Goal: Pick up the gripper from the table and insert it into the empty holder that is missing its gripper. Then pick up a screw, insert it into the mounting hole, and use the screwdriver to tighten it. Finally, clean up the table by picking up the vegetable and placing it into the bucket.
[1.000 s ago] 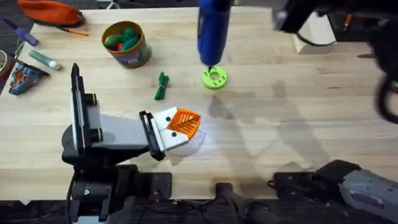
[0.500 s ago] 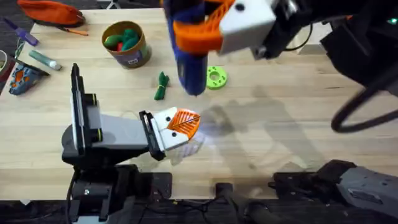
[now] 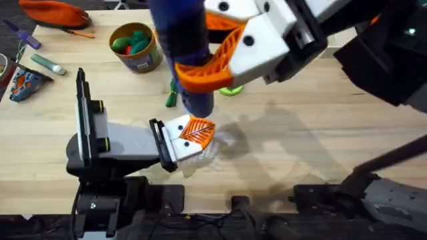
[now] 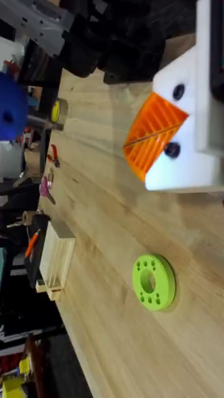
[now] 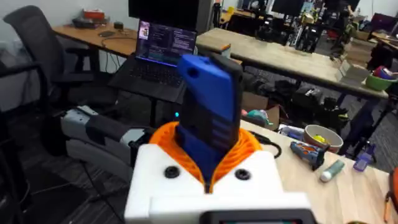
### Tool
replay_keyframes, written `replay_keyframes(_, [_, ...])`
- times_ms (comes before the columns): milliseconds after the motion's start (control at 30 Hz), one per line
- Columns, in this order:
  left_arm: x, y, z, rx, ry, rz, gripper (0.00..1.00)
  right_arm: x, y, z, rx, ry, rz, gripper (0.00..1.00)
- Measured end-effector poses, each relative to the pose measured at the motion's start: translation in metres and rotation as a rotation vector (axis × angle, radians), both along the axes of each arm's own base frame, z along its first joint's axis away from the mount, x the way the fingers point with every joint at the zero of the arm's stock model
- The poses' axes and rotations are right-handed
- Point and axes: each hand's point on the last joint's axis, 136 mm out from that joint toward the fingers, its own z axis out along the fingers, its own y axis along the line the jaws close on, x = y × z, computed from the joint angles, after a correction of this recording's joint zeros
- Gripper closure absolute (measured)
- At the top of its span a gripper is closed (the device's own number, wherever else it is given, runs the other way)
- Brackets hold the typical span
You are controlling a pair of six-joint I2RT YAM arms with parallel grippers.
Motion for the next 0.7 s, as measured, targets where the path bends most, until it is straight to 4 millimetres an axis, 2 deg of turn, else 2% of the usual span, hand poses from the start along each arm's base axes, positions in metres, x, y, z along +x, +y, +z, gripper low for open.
replay_keyframes(200, [0.000, 0.000, 0.000, 0.000, 0.000, 0.000, 0.995, -0.002, 0.009, 0.000, 0.011, -0.003, -0.008, 0.979])
replay_keyframes(467, [0.000, 0.000, 0.000, 0.000, 0.000, 0.000, 0.995, 0.015, 0.029, -0.009, 0.054, -0.013, -0.014, 0.979])
replay_keyframes(700, [0.000, 0.000, 0.000, 0.000, 0.000, 0.000, 0.995, 0.020, 0.040, -0.011, 0.069, 0.046, -0.003, 0.979])
